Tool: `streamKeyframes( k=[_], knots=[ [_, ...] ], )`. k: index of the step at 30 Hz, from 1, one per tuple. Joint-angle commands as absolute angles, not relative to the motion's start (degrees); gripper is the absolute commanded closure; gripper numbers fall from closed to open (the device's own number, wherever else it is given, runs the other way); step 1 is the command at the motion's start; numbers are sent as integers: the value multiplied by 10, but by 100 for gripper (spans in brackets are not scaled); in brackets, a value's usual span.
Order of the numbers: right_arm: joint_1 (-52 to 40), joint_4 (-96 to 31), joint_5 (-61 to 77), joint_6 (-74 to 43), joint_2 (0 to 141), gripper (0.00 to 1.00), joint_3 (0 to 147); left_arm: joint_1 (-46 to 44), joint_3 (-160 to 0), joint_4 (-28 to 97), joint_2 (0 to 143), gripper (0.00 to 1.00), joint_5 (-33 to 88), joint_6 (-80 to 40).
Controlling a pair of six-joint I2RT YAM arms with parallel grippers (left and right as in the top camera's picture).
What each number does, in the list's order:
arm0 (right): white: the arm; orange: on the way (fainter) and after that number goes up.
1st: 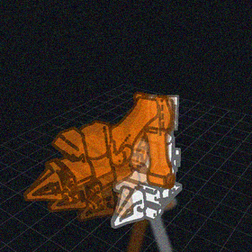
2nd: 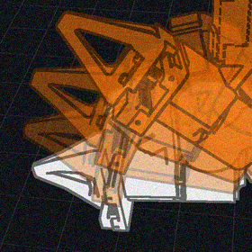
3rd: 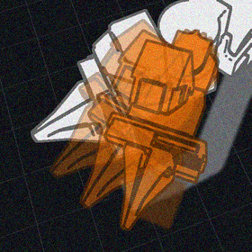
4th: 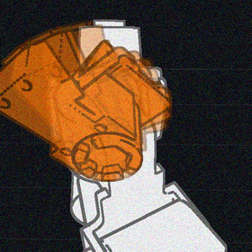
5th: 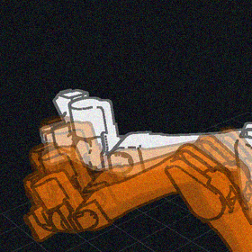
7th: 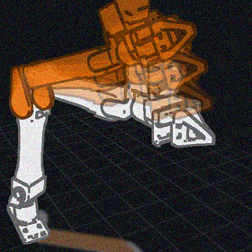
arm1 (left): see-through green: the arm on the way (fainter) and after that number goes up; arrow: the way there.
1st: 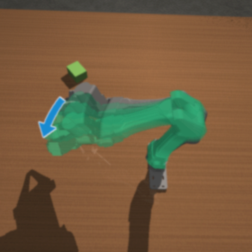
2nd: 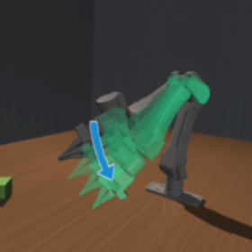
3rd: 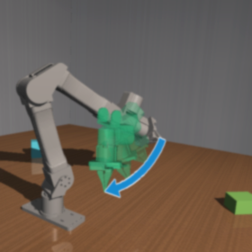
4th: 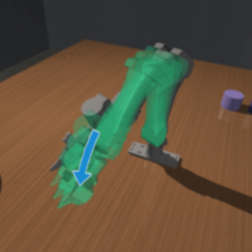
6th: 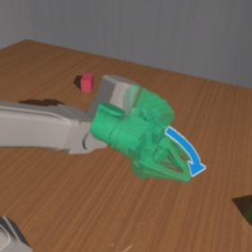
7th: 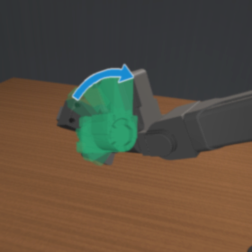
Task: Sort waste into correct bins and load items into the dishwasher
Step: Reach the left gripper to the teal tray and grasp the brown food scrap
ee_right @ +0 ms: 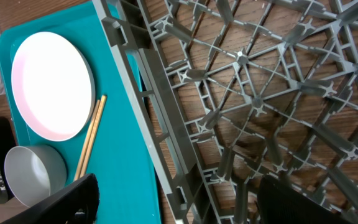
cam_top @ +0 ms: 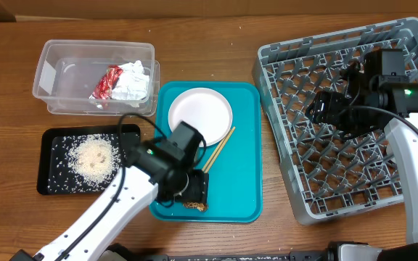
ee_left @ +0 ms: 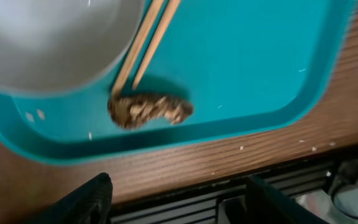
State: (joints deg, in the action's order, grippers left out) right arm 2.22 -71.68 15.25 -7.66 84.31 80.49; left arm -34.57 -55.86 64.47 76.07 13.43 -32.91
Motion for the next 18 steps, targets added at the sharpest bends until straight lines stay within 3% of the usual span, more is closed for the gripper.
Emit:
streamKeyframes(
  k=[1,7,11,18],
  knots=[
    [23,-719,160,-73,843,16,807,-357,-516,636,764,30,120,-483],
    [23,-731,160,-73,843,16,807,-357,-479,590,765,32,91,-502],
    [23,-732,160,-73,843,16,807,-358,-472,531,765,32,72,-363],
    [23,-732,160,-73,843,16,807,-360,-467,542,767,29,58,-328]
  ],
)
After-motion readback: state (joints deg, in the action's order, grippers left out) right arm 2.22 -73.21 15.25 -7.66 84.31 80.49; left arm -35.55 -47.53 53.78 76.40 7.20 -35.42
